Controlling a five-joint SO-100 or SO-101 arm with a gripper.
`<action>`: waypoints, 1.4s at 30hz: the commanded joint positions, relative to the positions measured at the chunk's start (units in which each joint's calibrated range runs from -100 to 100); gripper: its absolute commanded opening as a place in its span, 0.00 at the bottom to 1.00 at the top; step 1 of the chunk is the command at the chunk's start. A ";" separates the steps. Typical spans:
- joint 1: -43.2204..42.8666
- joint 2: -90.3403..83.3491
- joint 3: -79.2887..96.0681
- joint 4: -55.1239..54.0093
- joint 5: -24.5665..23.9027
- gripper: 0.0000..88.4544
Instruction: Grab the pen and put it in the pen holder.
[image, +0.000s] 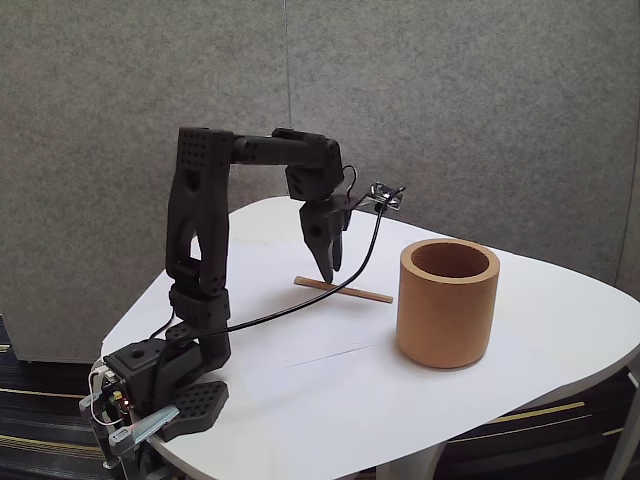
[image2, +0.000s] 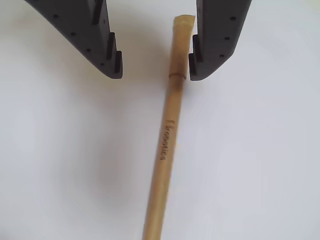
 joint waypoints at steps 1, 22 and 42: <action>0.14 1.73 -5.87 -0.08 0.29 0.21; 0.06 9.22 -7.94 -0.08 0.29 0.21; -0.74 9.38 -4.96 -0.17 -0.24 0.01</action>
